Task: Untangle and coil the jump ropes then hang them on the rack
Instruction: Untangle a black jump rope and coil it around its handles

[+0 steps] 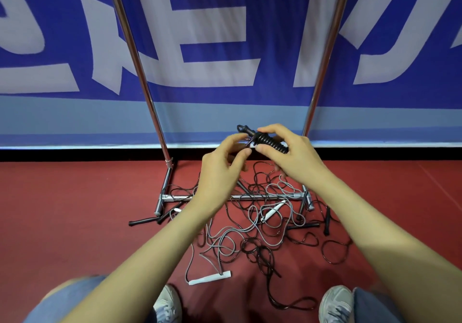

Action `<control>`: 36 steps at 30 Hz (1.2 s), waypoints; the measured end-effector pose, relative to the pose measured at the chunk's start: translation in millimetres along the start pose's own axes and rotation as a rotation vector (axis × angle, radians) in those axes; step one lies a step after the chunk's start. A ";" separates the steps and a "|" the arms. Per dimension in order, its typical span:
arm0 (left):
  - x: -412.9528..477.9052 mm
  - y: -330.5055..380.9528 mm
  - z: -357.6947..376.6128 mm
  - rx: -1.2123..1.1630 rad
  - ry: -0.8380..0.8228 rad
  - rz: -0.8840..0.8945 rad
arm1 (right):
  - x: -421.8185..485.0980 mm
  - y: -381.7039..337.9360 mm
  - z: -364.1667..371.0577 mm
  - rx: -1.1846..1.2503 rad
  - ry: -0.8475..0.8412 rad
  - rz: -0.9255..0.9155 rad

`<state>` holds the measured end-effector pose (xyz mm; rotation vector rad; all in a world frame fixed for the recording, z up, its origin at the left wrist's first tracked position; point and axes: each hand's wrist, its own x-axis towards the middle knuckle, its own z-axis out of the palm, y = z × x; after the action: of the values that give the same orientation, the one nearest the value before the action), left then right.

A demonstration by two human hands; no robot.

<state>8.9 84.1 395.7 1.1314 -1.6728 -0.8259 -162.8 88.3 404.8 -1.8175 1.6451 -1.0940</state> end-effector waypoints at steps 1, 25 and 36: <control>2.6 -0.2 -3.3 -0.003 -0.007 -0.052 | 1.1 0.4 -0.5 0.016 0.013 0.016; 21.3 -17.2 -19.1 -0.353 -0.275 -0.381 | 1.6 5.9 4.1 0.050 0.041 0.058; 25.9 -12.4 -34.3 -0.154 -0.237 -0.140 | 1.1 -10.9 -6.2 0.854 -0.212 0.195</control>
<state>41.0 54.4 404.9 1.0854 -1.7008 -1.1964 -161.1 90.3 417.1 -1.1351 0.9659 -1.2057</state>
